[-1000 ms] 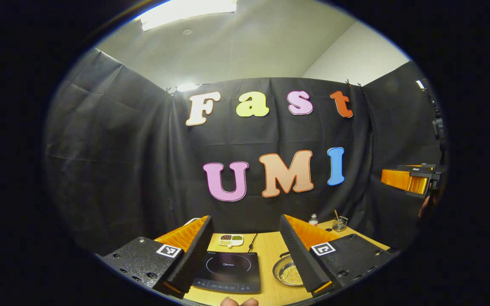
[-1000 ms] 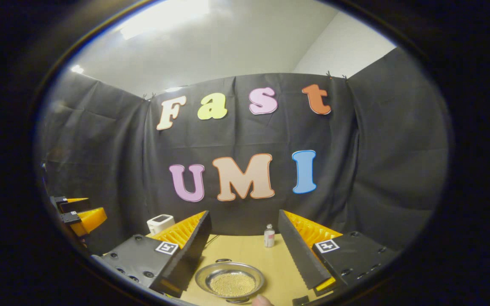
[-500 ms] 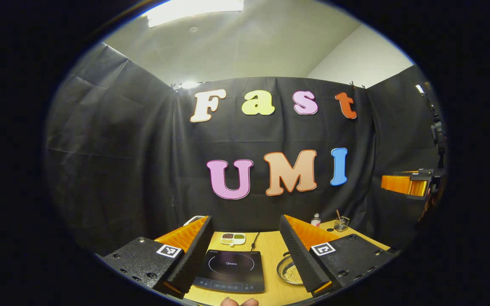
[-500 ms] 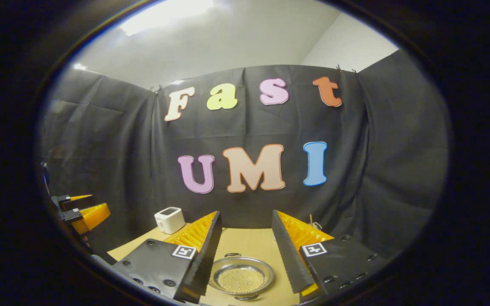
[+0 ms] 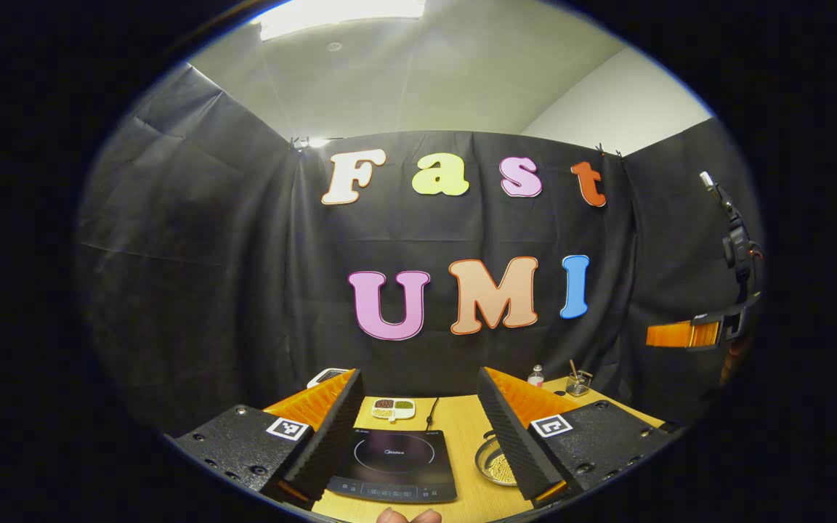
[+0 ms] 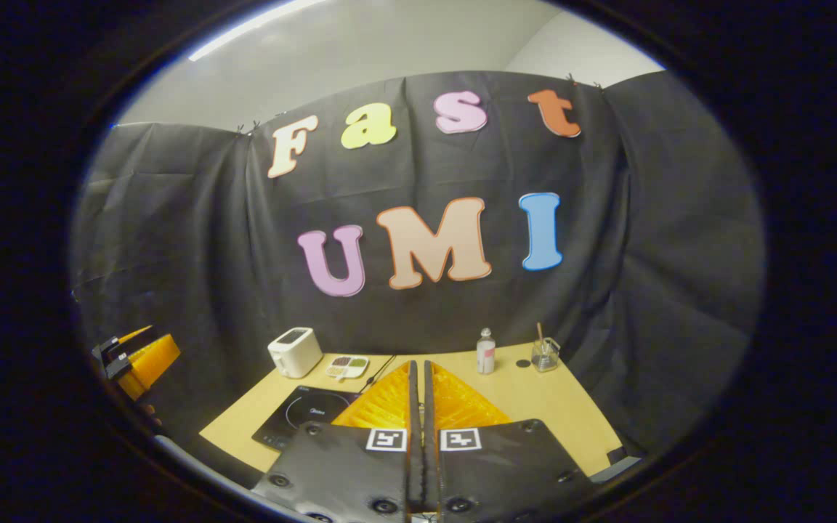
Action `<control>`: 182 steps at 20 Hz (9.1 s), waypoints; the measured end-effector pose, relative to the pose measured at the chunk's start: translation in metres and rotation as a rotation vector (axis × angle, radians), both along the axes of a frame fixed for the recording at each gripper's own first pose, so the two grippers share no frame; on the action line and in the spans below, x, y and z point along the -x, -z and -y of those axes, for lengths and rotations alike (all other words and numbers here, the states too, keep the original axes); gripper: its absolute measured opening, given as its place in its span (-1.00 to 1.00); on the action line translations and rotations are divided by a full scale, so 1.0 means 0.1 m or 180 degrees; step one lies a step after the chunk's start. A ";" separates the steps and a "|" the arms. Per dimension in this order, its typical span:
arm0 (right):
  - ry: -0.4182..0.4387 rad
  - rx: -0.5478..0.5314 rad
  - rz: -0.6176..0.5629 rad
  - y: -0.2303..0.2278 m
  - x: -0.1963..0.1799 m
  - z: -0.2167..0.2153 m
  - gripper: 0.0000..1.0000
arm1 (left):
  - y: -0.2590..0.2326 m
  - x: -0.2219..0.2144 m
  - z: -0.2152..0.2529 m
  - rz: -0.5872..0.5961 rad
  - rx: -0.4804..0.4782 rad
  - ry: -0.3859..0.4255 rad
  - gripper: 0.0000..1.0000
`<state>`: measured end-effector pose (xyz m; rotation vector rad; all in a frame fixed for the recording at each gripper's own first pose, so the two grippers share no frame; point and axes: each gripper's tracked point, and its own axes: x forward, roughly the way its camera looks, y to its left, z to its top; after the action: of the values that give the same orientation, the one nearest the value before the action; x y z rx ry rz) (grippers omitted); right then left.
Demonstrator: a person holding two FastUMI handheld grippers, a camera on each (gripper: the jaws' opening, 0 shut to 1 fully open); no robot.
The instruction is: First push the handle of the pot to place it horizontally, then grasp the pot with both hands and set it on the induction cooktop.
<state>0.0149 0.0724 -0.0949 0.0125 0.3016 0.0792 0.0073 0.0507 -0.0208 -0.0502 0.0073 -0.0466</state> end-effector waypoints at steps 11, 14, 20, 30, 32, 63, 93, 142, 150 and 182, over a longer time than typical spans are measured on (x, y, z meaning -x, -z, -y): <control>-0.0496 -0.0278 -0.0554 0.98 -0.48 0.18 -1.00 | 0.46 -0.46 0.20 -0.0489 0.0176 -0.0329 0.82; -0.0783 -0.0329 -0.0836 1.48 -0.49 0.16 -0.84 | 0.53 -0.57 0.26 -0.0620 0.0161 -0.0542 0.89; -0.1002 -0.0426 -0.1201 2.09 -0.50 0.13 -0.95 | 0.84 -0.58 0.49 -0.0936 0.0071 -0.0642 0.83; -0.1184 -0.0216 -0.1725 2.85 -0.23 -0.13 -0.95 | 1.14 -0.61 0.28 -0.1115 0.0091 -0.0672 0.84; -0.1194 -0.0159 -0.1870 2.99 -0.13 -0.19 -0.94 | 1.16 -0.62 0.15 -0.1107 0.0074 -0.0665 0.84; -0.0502 0.0606 -0.3179 4.13 0.58 0.40 -0.94 | 1.51 -0.96 -0.19 -0.1104 0.0353 -0.0259 0.92; -0.0058 0.0381 -0.2989 4.16 -0.48 1.59 -0.94 | 1.54 -1.06 0.44 -0.1350 0.0114 -0.0089 0.92; 0.0227 -0.0266 -0.3146 4.40 -1.22 1.55 0.02 | 4.54 -1.28 1.46 -0.3924 0.0183 0.0510 0.09; 0.0165 -0.0441 -0.3064 4.14 -1.27 1.32 -0.12 | 4.15 -1.35 1.24 -0.3872 0.0186 0.0403 0.06; 0.0521 -0.0309 -0.2999 4.23 -1.55 -1.87 0.02 | 4.31 -2.02 -1.84 -0.3487 -0.0007 0.0760 0.05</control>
<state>0.1703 0.2590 -0.5179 0.1737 1.2359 -0.0824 0.2089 0.2349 -0.4520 -0.0672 1.1093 -0.2533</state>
